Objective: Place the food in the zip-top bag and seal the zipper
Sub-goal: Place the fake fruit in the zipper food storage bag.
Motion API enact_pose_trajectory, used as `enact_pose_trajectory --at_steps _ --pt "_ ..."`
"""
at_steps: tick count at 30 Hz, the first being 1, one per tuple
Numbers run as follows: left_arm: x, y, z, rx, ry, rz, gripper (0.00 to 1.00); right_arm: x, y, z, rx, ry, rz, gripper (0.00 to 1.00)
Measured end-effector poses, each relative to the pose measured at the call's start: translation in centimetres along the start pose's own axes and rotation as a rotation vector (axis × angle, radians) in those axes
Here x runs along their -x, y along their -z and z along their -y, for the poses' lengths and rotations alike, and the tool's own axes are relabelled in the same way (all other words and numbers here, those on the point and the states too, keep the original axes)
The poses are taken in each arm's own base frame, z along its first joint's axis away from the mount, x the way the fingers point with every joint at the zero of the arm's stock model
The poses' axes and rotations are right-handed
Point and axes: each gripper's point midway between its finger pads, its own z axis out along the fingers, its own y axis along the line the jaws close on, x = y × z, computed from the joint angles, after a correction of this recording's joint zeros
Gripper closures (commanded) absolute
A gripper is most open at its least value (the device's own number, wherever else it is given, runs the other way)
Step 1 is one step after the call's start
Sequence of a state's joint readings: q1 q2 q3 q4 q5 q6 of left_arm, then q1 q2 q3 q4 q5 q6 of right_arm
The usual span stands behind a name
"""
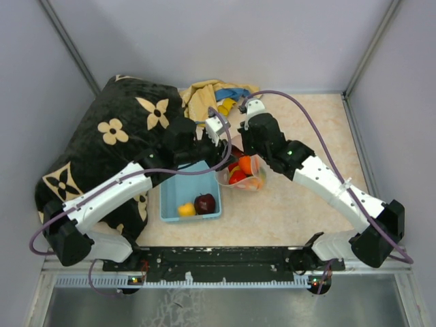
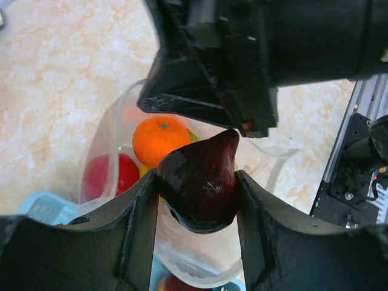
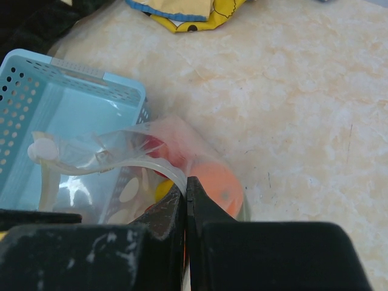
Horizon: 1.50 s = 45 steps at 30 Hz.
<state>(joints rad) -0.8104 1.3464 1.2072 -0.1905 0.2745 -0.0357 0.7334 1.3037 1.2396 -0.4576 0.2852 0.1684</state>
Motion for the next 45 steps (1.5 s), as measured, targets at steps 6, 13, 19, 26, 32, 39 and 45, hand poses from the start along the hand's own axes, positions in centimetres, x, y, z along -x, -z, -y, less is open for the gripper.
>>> enact_pose_trajectory --at_steps 6,13,19,26,32,39,45 --pt "-1.2 -0.5 0.9 -0.04 -0.082 -0.021 0.49 0.0 0.0 -0.1 0.007 -0.001 -0.002 0.99" --pt "-3.7 -1.7 -1.0 0.031 -0.107 -0.086 0.4 0.0 0.0 -0.3 0.015 -0.001 -0.002 0.99" --pt "-4.3 -2.1 -2.2 0.087 -0.117 -0.106 0.31 -0.1 0.0 -0.4 0.019 -0.009 -0.003 0.99" --pt "-5.8 -2.9 -3.4 0.136 -0.114 -0.149 0.26 -0.1 0.0 -0.3 0.018 -0.02 -0.003 0.99" --pt "-5.5 -2.3 -3.7 0.166 -0.085 -0.16 0.16 0.1 0.0 -0.4 0.019 -0.021 0.004 0.99" --pt "-2.3 2.1 -2.7 0.208 -0.032 -0.096 0.13 0.1 0.0 -0.5 0.023 -0.02 0.003 0.99" --pt "-2.7 5.8 -2.3 0.26 0.048 -0.116 0.11 -0.4 -0.3 -0.3 0.013 -0.018 0.001 0.99"
